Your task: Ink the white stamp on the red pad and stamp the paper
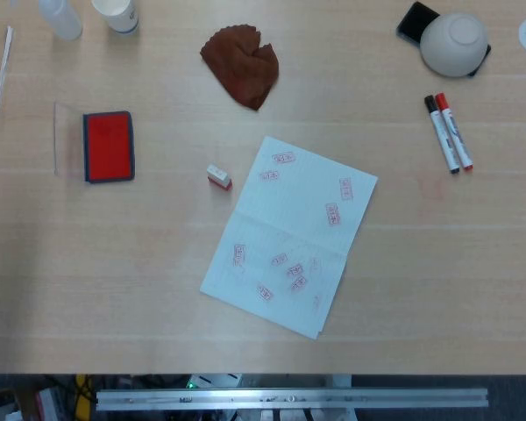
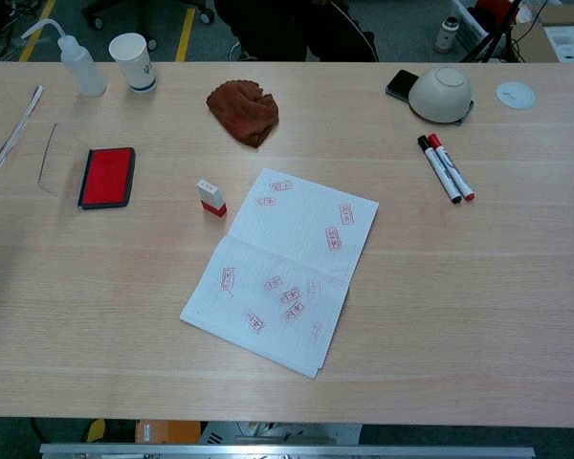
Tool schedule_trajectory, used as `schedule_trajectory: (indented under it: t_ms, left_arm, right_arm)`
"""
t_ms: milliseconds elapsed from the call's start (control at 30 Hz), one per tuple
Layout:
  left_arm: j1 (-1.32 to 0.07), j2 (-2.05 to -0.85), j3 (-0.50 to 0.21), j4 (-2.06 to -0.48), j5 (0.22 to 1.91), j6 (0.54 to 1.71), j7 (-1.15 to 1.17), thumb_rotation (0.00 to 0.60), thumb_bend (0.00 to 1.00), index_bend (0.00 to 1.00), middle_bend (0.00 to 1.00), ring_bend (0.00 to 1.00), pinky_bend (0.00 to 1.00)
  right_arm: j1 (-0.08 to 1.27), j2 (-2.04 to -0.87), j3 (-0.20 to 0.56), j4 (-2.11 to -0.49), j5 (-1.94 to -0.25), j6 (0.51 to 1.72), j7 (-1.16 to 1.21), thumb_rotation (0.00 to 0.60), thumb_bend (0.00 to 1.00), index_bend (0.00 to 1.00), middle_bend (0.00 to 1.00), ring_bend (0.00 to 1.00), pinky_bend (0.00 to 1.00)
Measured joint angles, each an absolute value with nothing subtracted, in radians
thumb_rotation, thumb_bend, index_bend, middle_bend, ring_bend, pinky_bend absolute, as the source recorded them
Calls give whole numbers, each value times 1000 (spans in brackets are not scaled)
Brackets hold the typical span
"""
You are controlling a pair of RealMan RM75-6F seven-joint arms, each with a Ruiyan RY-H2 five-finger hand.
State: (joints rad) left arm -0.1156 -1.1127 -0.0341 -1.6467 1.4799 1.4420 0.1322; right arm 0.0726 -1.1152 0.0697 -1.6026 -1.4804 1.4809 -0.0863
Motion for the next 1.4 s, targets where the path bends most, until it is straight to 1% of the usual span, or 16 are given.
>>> schedule_trajectory:
  t_ms: [533,733,833,967,1000,1100,1133,1200,1300,1400]
  left_arm:
    - [-117,-1117,-41,-1633,1506,1466,91,600,222,226,298,287,442]
    - [-147,-1126,-51,-1590,1532,1448,-25,600,222,240,379,378,536]
    - [-182,-1133,-59,-1557,1564,1432,-92,600,222,247,432,437,624]
    - [-240,-1138,-64,-1536,1617,1395,-137,600,222,249,515,544,810]
    - [-254,-1139,-64,-1533,1628,1384,-144,600,222,249,563,596,871]
    - [-302,-1143,-64,-1522,1659,1341,-164,600,222,255,711,738,976]
    - [-323,-1145,-64,-1519,1670,1322,-171,600,222,259,768,795,995]
    - [-355,-1149,-64,-1515,1686,1294,-178,600,222,274,880,898,1000]
    - [-407,-1159,-66,-1512,1708,1245,-179,600,222,291,966,970,1000]
    - [-454,-1172,-69,-1514,1717,1195,-165,600,222,307,1000,1000,1000]
  right_arm:
    - [72,-1103,75,-1609,-1488,1492,-80,600,280,158,268,167,291]
    - [77,-1098,79,-1617,-1490,1489,-83,600,280,158,268,167,291]
    - [81,-1095,82,-1622,-1487,1485,-89,600,280,158,268,167,291]
    - [88,-1091,85,-1628,-1486,1478,-97,600,280,158,268,167,291]
    - [89,-1090,85,-1630,-1486,1476,-98,600,280,158,268,167,291]
    - [94,-1088,86,-1632,-1486,1469,-101,600,280,158,268,167,290]
    - [96,-1087,87,-1632,-1485,1466,-102,600,280,158,268,167,290]
    - [98,-1086,88,-1633,-1483,1463,-103,600,280,158,268,167,291]
    - [101,-1086,89,-1635,-1482,1460,-102,600,280,158,268,167,291]
    - [102,-1088,87,-1634,-1482,1457,-102,600,280,158,268,167,291]
